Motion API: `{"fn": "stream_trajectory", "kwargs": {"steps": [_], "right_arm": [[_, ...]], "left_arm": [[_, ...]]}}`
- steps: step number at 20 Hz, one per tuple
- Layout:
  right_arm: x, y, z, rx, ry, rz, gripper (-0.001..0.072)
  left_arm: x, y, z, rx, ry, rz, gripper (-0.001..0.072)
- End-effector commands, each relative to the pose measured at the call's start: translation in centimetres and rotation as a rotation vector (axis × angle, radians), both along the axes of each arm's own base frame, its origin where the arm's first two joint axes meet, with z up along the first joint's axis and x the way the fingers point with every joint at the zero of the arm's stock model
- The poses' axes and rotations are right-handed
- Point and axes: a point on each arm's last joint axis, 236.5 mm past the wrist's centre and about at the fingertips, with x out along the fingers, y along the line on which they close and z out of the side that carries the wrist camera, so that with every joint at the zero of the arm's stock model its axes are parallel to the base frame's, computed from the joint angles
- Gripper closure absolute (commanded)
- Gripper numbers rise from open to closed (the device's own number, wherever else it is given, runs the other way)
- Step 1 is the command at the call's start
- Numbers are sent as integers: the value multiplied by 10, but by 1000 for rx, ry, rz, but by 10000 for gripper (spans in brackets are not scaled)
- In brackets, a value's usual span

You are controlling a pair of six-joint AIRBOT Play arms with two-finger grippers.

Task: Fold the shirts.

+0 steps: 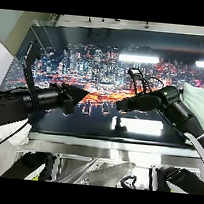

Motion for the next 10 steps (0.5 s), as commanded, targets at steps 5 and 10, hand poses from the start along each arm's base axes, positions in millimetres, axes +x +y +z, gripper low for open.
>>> {"fn": "stream_trajectory", "kwargs": {"steps": [5, 10], "right_arm": [[0, 0, -1, -1, 2, 1, 694], [0, 0, -1, -1, 2, 0, 694]], "left_arm": [[16, 43, -4, 136, -84, 129, 692], [38, 81, -12, 244, 13, 197, 693]]}}
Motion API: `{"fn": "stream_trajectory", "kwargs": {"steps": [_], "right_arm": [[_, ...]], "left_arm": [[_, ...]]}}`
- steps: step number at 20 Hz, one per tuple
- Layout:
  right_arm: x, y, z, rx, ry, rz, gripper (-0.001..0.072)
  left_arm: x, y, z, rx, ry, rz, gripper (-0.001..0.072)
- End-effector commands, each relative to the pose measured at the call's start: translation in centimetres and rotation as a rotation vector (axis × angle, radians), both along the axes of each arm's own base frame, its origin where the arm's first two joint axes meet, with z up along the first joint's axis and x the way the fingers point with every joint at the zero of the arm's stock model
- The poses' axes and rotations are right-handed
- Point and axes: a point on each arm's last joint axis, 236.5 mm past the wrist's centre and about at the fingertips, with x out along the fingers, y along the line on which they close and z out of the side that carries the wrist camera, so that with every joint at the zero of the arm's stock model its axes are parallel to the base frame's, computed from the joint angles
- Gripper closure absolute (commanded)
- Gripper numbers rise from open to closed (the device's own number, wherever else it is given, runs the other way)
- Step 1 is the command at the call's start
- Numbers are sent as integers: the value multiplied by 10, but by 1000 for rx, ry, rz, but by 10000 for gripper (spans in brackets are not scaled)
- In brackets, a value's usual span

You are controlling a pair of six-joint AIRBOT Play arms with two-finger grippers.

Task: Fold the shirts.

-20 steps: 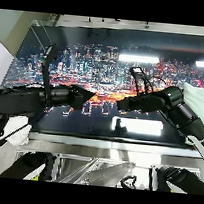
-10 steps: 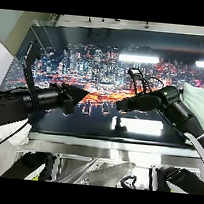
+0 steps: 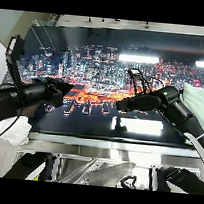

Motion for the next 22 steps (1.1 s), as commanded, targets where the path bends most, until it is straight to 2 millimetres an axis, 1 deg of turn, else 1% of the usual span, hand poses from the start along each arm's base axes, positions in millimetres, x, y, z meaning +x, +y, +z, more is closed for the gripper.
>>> {"fn": "stream_trajectory", "kwargs": {"steps": [1, 4, 7, 8, 9, 10, 11, 12, 15, 16, 17, 18, 19, 20, 21, 22], "right_arm": [[0, 0, 0, 0, 1, 0, 694], [0, 0, 0, 0, 1, 0, 694], [0, 0, 0, 0, 1, 1, 694], [0, 0, 0, 0, 1, 0, 694], [0, 0, 0, 0, 1, 0, 694], [0, 0, 0, 0, 1, 0, 694], [0, 0, 0, 0, 0, 1, 694], [0, 0, 0, 1, -1, 0, 694], [8, 4, 3, 20, -32, -9, 694], [13, 7, 5, 31, -50, -13, 694], [18, 9, 5, 42, -68, -20, 692], [22, 11, 6, 51, -82, -25, 687], [24, 12, 5, 53, -87, -27, 687], [26, 12, 4, 51, -91, -27, 671], [28, 12, 3, 50, -96, -29, 520], [32, 13, 2, 52, -105, -34, 308]], "left_arm": [[18, 30, -4, 103, 38, 40, 693], [40, 48, 7, 127, 62, 83, 693], [58, 56, 13, 189, 55, 53, 693], [68, 60, 16, 191, 57, 63, 663], [78, 67, 16, 207, 58, 85, 377], [91, 81, 12, 256, 58, 123, -7], [104, 97, 8, 321, 59, 162, -3], [117, 120, 3, 415, 63, 212, -3], [147, 192, -9, 700, 103, 367, -3], [155, 210, -14, 772, 123, 408, -3], [166, 227, -22, 795, 148, 468, -3], [174, 237, -33, 790, 183, 500, -4], [180, 248, -49, 794, 226, 516, -4], [185, 263, -66, 808, 277, 542, -4], [188, 278, -84, 823, 329, 560, -3], [189, 293, -99, 833, 378, 586, -4]]}}
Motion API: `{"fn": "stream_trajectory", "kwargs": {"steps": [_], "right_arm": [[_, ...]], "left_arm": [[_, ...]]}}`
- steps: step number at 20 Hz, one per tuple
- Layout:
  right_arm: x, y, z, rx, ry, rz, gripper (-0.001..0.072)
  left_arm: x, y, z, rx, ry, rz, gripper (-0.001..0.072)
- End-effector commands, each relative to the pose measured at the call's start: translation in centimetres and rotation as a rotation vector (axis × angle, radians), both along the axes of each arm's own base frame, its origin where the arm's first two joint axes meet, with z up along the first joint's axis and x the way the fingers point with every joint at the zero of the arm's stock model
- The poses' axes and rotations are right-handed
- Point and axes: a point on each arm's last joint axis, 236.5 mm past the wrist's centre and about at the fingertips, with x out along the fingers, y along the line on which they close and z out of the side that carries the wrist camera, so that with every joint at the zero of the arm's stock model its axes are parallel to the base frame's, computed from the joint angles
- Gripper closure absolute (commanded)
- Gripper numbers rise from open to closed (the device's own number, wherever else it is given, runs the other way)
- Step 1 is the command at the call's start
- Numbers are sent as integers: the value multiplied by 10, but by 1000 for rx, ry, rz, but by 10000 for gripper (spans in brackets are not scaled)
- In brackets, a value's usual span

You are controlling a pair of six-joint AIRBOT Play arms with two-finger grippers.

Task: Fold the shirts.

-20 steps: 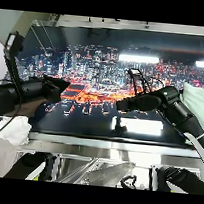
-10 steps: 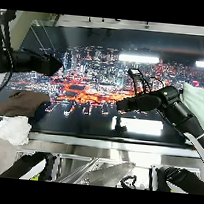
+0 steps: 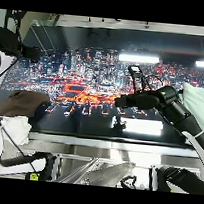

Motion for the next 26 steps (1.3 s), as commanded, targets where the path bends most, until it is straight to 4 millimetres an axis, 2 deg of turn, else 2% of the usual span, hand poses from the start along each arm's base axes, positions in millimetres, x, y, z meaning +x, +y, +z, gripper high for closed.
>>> {"fn": "stream_trajectory", "kwargs": {"steps": [1, 4, 7, 9, 10, 12, 13, 15, 18, 21, 22, 23, 24, 25, 26], "right_arm": [[13, 4, 1, 14, -44, -14, 206], [20, 6, 5, 31, -77, -21, 194], [25, 8, 8, 44, -97, -27, 194], [25, 8, 8, 44, -97, -27, 194], [25, 8, 8, 44, -98, -27, 194], [25, 8, 9, 46, -98, -27, 194], [25, 8, 9, 46, -101, -28, 194], [33, 9, 14, 64, -129, -40, 194], [41, 5, 17, 75, -145, -62, 194], [44, 2, 18, 76, -152, -71, 195], [45, 2, 19, 79, -157, -71, 195], [45, 2, 19, 79, -157, -71, 196], [46, 2, 19, 79, -157, -73, 198], [46, 1, 19, 79, -157, -75, 228], [47, 0, 20, 79, -158, -77, 306]], "left_arm": [[7, 63, -50, 67, 123, 163, -4], [10, 99, -92, 57, 194, 235, -4], [22, 128, -132, 54, 219, 266, -4], [20, 142, -162, 47, 274, 288, -4], [12, 146, -178, 40, 327, 305, -4], [-24, 154, -205, -4, 481, 397, -4], [-46, 152, -215, -42, 567, 470, -4], [-85, 143, -219, -88, 730, 544, -4], [-106, 141, -217, -98, 763, 591, -3], [-132, 133, -237, -95, 817, 595, -2], [-138, 136, -244, -78, 827, 595, 93], [-144, 140, -250, -50, 841, 595, 534], [-148, 143, -253, -26, 852, 581, 695], [-150, 149, -252, 2, 854, 580, 696], [-146, 153, -247, 22, 843, 583, 696]]}}
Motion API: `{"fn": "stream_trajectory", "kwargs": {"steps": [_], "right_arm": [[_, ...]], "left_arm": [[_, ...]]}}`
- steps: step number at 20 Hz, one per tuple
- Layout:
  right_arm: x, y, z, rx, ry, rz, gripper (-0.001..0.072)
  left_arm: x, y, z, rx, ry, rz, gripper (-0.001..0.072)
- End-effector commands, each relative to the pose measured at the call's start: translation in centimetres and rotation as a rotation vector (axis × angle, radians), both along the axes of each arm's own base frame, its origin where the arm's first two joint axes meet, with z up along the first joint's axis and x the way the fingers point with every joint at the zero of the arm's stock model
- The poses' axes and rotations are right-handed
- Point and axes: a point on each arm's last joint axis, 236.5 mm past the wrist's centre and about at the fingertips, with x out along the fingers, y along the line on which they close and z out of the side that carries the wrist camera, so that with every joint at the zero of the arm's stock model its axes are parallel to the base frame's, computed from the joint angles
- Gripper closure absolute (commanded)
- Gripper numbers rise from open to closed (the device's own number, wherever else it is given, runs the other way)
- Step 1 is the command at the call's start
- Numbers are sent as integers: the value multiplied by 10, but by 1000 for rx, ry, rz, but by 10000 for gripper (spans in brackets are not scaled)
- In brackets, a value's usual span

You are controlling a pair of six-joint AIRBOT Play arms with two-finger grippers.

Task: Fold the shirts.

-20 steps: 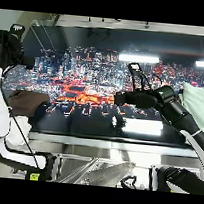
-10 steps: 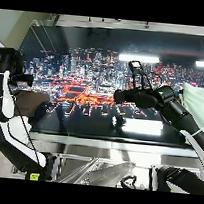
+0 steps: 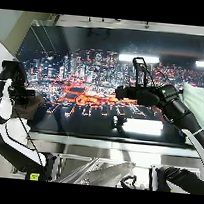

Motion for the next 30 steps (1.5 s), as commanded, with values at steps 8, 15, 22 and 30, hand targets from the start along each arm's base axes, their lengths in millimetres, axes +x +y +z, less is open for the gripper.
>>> {"fn": "stream_trajectory", "kwargs": {"steps": [8, 15, 22, 30], "right_arm": [[8, -13, 21, 28, -42, -37, 469], [9, -44, 79, 93, -147, -105, 459], [-12, -51, 73, 73, -64, -108, 214], [-21, -77, 14, -11, 180, -175, 215]], "left_arm": [[174, -126, 236, -45, -875, -299, 695], [118, -342, 249, -414, -907, -681, 695], [78, -451, 105, -516, -689, -831, 695], [87, -358, 185, -442, -679, -652, 16]]}}
